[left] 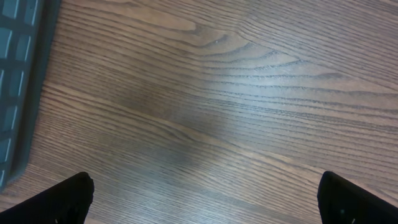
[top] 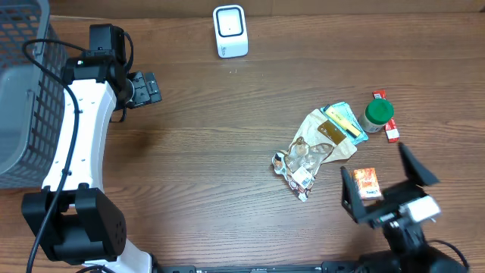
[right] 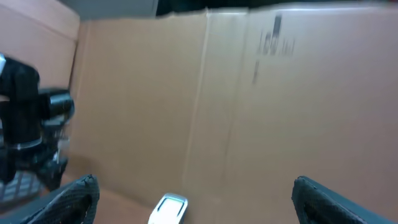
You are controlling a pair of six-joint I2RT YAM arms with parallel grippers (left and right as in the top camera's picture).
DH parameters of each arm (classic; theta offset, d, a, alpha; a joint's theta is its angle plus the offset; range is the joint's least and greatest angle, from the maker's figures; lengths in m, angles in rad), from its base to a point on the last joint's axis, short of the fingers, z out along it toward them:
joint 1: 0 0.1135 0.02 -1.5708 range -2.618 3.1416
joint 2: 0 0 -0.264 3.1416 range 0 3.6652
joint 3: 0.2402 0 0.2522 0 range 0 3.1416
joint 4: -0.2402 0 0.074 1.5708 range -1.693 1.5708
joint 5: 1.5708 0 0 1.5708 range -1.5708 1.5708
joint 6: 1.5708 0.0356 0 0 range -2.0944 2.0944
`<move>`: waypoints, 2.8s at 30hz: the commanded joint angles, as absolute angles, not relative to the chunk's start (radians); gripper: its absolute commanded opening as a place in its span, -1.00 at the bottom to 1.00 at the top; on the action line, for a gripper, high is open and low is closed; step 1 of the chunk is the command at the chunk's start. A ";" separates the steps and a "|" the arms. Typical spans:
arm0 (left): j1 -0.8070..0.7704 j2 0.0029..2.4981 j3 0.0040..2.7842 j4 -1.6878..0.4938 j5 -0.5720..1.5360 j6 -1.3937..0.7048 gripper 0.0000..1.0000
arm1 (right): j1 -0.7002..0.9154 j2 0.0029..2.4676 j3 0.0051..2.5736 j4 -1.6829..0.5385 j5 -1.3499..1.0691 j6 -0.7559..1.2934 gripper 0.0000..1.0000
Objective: Scan the item barcode
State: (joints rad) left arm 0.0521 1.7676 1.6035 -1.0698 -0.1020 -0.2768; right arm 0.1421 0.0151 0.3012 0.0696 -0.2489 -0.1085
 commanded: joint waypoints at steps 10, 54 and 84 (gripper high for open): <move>0.044 1.752 1.619 -1.069 -0.107 -0.254 1.00 | 0.098 0.003 0.008 0.176 -0.227 -0.022 1.00; -0.006 1.732 1.618 -1.070 -0.107 -0.254 0.99 | 0.098 0.003 0.008 -0.065 -0.184 -0.019 1.00; -0.101 0.626 1.389 -1.065 -0.141 -0.247 0.99 | 0.098 0.003 0.008 -0.065 -0.184 -0.019 1.00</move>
State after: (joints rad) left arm -0.1581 0.7422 1.5246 -1.0637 -0.1043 -0.2760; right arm 0.1043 0.0128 0.0185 -0.0685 -0.1947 -0.0257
